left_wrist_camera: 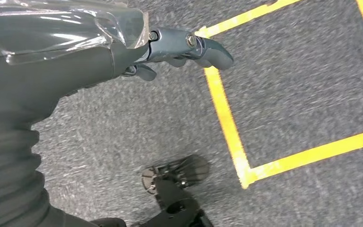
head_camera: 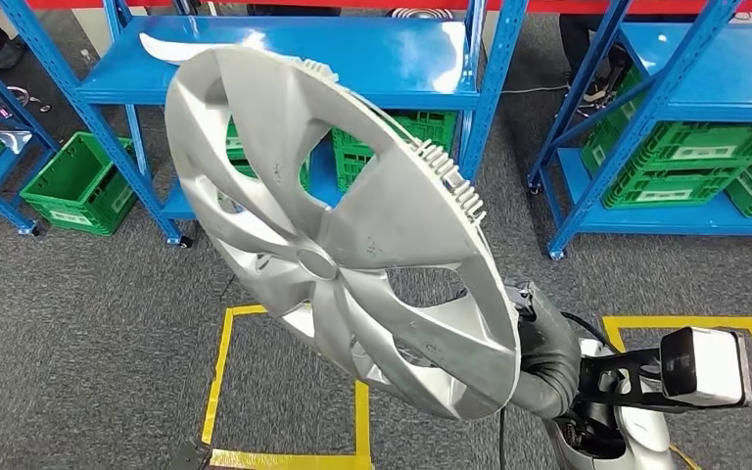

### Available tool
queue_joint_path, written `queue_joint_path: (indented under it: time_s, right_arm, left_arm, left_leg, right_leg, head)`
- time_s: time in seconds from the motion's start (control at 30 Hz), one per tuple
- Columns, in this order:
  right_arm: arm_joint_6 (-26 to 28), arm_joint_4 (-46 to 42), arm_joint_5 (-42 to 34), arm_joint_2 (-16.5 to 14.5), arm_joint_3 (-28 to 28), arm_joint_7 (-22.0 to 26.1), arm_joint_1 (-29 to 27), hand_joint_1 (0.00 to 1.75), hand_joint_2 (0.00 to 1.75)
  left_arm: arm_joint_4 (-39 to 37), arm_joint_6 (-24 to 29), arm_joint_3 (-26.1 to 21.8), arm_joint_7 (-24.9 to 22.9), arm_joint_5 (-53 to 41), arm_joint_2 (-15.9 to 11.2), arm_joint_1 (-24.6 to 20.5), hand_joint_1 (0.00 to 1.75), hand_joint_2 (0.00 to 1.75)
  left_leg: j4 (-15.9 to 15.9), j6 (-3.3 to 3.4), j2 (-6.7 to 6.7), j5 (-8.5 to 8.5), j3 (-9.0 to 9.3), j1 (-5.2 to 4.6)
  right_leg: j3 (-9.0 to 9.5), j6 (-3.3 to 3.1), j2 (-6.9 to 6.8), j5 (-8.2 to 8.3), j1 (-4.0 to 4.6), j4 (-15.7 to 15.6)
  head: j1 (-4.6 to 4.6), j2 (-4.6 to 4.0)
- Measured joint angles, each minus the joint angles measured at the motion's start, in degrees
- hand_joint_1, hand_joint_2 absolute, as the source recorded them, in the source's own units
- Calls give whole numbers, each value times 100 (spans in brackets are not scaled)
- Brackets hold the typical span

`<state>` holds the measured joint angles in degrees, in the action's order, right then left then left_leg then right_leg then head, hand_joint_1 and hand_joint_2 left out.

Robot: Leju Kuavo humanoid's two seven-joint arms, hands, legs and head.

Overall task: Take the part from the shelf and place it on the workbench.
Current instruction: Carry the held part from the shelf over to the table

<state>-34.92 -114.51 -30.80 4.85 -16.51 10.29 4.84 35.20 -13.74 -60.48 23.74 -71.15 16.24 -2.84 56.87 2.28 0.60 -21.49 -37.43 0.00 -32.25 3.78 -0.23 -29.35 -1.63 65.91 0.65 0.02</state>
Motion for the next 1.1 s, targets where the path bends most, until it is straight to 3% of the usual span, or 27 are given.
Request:
queue_joint_path:
  time_s: [0.03,0.07,0.1,0.17,0.2,0.23,0.3,0.33,0.37,0.4,0.43,0.5,0.57,0.6,0.67,0.7,0.77,0.83,0.87,0.9,0.93,1.0,1.07,1.1]
  right_arm:
    - [-9,-1,-1,0,1,0,-2,175,175]
    - [-21,-2,-2,1,2,-1,-4,175,175]
    - [-36,-3,-4,1,3,-1,-8,175,175]
    - [-55,-2,-10,2,4,-1,-12,175,175]
    - [-60,-1,-13,-1,4,0,-12,175,175]
    - [-63,0,-15,-5,3,0,-10,175,175]
    - [-66,1,-15,-14,3,1,-11,175,175]
    - [-66,1,-13,-17,2,1,-13,175,175]
    - [-66,1,-11,-17,2,0,-16,175,175]
    - [-65,1,-10,-17,1,-1,-21,175,175]
    - [-66,1,-8,-17,1,-1,-25,175,175]
    - [-74,0,-8,-17,1,-3,-31,175,175]
    - [-86,-2,-14,-17,1,-7,-31,175,175]
    - [-90,-2,-16,-18,-1,-10,-30,175,175]
    - [-91,-2,-23,-21,-4,-17,-31,175,175]
    - [-90,-2,-26,-21,-8,-21,-33,175,175]
    - [-88,-1,-33,-19,-17,-25,-34,175,175]
    - [-86,0,-36,-16,-30,-28,-40,175,175]
    - [-86,1,-37,-15,-36,-30,-47,175,175]
    - [-87,1,-39,-13,-42,-31,-53,175,175]
    - [-87,1,-45,-11,-47,-32,-58,175,175]
    - [-87,0,-61,-7,-56,-32,-64,175,175]
    - [-86,-3,-72,-4,-61,-33,-64,175,175]
    - [-86,-4,-75,-2,-62,-33,-65,175,175]
  left_arm:
    - [1,2,5,-1,9,0,0,0,175]
    - [1,8,9,-2,21,-1,2,0,175]
    - [1,14,11,-4,35,-2,8,0,175]
    - [0,25,12,-8,54,-6,35,0,175]
    - [-1,28,13,-11,58,-8,53,0,175]
    - [0,31,14,-13,63,-10,70,0,175]
    - [5,35,20,-17,72,-11,85,0,175]
    - [8,36,22,-19,78,-11,86,0,175]
    - [12,36,24,-22,83,-11,85,0,175]
    - [17,36,25,-26,87,-11,85,0,175]
    - [22,36,28,-29,91,-11,84,0,175]
    - [44,30,44,-34,96,-14,74,0,175]
    - [73,24,69,-39,108,-20,59,0,175]
    - [84,22,79,-42,114,-22,54,0,175]
    - [90,21,97,-46,120,-20,59,0,175]
    - [92,21,104,-48,122,-16,61,0,175]
    - [101,19,116,-50,127,-5,64,0,175]
    - [107,11,123,-51,132,10,65,0,175]
    - [107,8,125,-51,132,16,66,0,175]
    - [107,5,125,-51,132,21,67,0,175]
    - [107,5,126,-51,132,25,67,0,175]
    - [109,6,132,-51,132,28,67,0,175]
    - [116,5,143,-51,132,37,70,0,175]
    - [120,5,147,-51,133,40,72,0,175]
  left_leg:
    - [55,-34,-2,43,-83,-6]
    - [95,-67,-4,90,-140,-12]
    - [106,-102,-3,143,-177,-13]
    - [86,-166,-3,227,-216,13]
    - [137,-204,-9,122,-249,29]
    - [288,-243,-19,-97,-298,43]
    - [916,-320,-34,-748,-430,69]
    - [1303,-347,-37,-981,-484,77]
    - [1609,-360,-36,-1085,-491,81]
    - [1758,-361,-36,-1062,-424,82]
    - [1693,-348,-37,-943,-247,82]
    - [987,-276,-51,-763,388,73]
    - [160,-182,-69,-860,972,38]
    - [-54,-139,-75,-927,1096,13]
    - [-159,-47,-68,-847,1075,-12]
    - [-202,5,-54,-762,1036,-11]
    - [-270,94,-24,-565,898,4]
    - [-250,130,-14,-405,695,-24]
    - [-233,133,-11,-335,588,-37]
    - [-210,132,-8,-266,477,-50]
    - [-180,126,-7,-206,370,-57]
    - [-90,97,-10,-104,165,-63]
    - [0,43,-15,-14,11,-73]
    - [23,12,-15,35,-33,-72]
  right_leg:
    - [280,-29,3,-71,8,-410]
    - [447,-78,6,-164,21,-706]
    - [507,-137,10,-239,46,-862]
    - [409,-242,5,-170,44,-890]
    - [357,-295,-1,-102,32,-890]
    - [297,-337,-7,-26,13,-894]
    - [153,-384,-11,125,7,-889]
    - [73,-384,-11,197,11,-884]
    - [-16,-378,-11,267,15,-880]
    - [-102,-368,-11,334,18,-877]
    - [-185,-357,-10,399,21,-875]
    - [-310,-325,-5,518,28,-875]
    - [-370,-264,-9,628,41,-885]
    - [-382,-223,-16,681,35,-898]
    - [-405,-143,-24,788,24,-946]
    - [-448,-133,-20,755,24,-919]
    - [-619,-194,-9,396,37,-566]
    - [-830,-249,-2,-126,37,213]
    - [-882,-227,-1,-254,37,565]
    - [-855,-179,-1,-268,37,776]
    - [-730,-120,-1,-177,37,768]
    - [-191,-66,-1,7,42,158]
    - [385,-136,-1,-78,74,-693]
    - [524,-184,1,-148,95,-946]
  head:
    - [6,0]
    - [5,0]
    - [8,0]
    - [1,0]
    - [6,0]
    - [10,0]
    - [20,0]
    - [22,0]
    - [21,0]
    - [22,0]
    - [22,0]
    - [22,0]
    - [16,0]
    - [17,0]
    - [14,0]
    - [13,0]
    - [-3,0]
    - [-13,0]
    - [-13,0]
    - [-13,0]
    - [-13,0]
    - [-14,0]
    - [-10,0]
    - [-11,0]
